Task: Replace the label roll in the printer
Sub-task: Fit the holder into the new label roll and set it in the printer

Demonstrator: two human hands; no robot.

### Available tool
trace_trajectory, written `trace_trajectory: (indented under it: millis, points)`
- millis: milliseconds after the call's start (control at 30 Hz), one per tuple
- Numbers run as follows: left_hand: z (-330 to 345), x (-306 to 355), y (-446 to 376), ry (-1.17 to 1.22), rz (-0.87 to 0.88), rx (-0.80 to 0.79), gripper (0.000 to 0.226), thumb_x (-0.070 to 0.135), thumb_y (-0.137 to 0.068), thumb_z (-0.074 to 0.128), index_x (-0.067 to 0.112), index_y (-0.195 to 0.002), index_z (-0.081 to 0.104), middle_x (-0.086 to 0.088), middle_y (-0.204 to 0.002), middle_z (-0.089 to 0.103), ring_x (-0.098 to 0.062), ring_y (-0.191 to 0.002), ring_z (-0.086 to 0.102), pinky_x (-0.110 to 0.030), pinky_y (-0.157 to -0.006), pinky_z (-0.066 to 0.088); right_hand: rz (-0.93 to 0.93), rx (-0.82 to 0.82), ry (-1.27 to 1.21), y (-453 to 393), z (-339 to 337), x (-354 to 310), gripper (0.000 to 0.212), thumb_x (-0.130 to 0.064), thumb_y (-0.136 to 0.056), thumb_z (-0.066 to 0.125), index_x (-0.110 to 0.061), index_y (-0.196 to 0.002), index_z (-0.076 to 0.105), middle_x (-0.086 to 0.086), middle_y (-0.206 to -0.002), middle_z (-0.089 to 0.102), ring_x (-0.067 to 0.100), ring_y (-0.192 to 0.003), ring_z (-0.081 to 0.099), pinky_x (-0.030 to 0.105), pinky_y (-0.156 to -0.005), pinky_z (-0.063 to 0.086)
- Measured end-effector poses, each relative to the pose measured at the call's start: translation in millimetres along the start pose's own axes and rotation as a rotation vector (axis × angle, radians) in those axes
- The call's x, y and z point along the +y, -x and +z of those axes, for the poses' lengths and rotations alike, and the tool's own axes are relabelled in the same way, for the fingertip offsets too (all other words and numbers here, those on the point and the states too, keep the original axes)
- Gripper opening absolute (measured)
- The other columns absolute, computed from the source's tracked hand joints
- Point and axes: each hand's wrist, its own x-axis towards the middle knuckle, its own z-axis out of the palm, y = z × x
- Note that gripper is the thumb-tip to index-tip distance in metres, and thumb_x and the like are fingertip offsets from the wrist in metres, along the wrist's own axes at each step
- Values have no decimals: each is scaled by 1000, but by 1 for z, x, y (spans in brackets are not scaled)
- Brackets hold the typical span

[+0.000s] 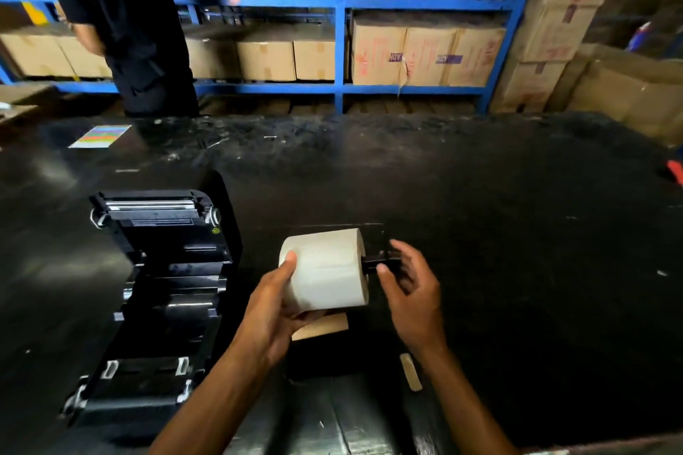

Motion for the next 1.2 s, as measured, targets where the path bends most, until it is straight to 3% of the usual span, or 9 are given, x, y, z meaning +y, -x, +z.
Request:
trace_trajectory:
  millis: [133, 233, 367, 533, 667, 767, 867, 933, 1200]
  points:
    - [1, 2, 1, -40, 15, 0, 51, 43, -83, 62, 12, -122, 57, -16, -123, 64, -32, -109, 63, -47, -76, 57, -11, -55, -12, 6, 22, 2, 28, -38, -82, 49, -40, -108, 57, -14, -112, 62, -4, -107, 57, 11, -89, 43]
    - [-1, 3, 1, -70, 41, 23, 64, 50, -68, 68, 13, -120, 59, -15, -122, 65, -33, -110, 63, -49, -79, 58, 74, -131, -59, 4, 27, -5, 42, -44, -85, 43, -38, -127, 46, -9, -135, 50, -11, -118, 47, 3, -96, 34]
    - [4, 3, 2, -124, 99, 44, 52, 44, -77, 67, 13, -118, 57, -13, -117, 64, -29, -107, 63, -51, -82, 57, 198, -283, -120, 4, 41, -7, 72, -61, -81, 41, -36, -145, 21, -9, -150, 36, 4, -131, 41, 29, -111, 36]
    - [11, 9, -6, -222, 107, 35, 41, 43, -83, 64, 14, -112, 56, -9, -111, 63, -26, -104, 64, -45, -75, 59, 284, -159, -160, -4, 49, -10, 52, -38, -92, 50, -33, -141, 33, -8, -133, 53, 2, -106, 58, 7, -76, 50]
    - [10, 22, -17, -406, 53, -63, 37, 57, -86, 50, 26, -104, 60, -7, -106, 68, -26, -99, 67, -44, -77, 59, 439, -75, -329, -17, 47, -7, 37, -41, -90, 54, -32, -126, 53, 0, -121, 66, 17, -106, 65, 44, -95, 53]
    - [-4, 24, -38, -471, 25, -48, 37, 55, -91, 42, 26, -100, 64, -11, -100, 72, -28, -92, 69, -39, -74, 57, 623, -58, -428, -26, 35, -3, 25, -47, -89, 51, -33, -106, 60, 3, -108, 71, 25, -98, 68, 50, -87, 55]
    - [-30, 5, -70, -823, 240, 85, 14, 26, -91, 58, 20, -98, 69, -8, -100, 71, -23, -94, 65, -34, -81, 54, 658, -9, -424, -28, 25, 3, 19, -47, -89, 50, -33, -97, 60, 2, -99, 71, 25, -92, 67, 44, -78, 57]
    - [-46, -8, -91, -1135, 316, 118, 25, 14, -86, 63, 14, -110, 68, -7, -111, 70, -21, -103, 65, -34, -94, 51, 653, 19, -396, -28, 21, 8, 22, -48, -89, 50, -33, -102, 58, 1, -100, 69, 24, -92, 66, 40, -73, 56]
    - [-61, -26, -136, -1860, 353, -68, 56, 37, -82, 66, 20, -133, 52, -11, -132, 53, -30, -126, 43, -38, -104, 39, 680, 33, -369, -22, 15, 16, 31, -46, -90, 49, -30, -116, 55, 5, -106, 69, 27, -97, 65, 45, -79, 56]
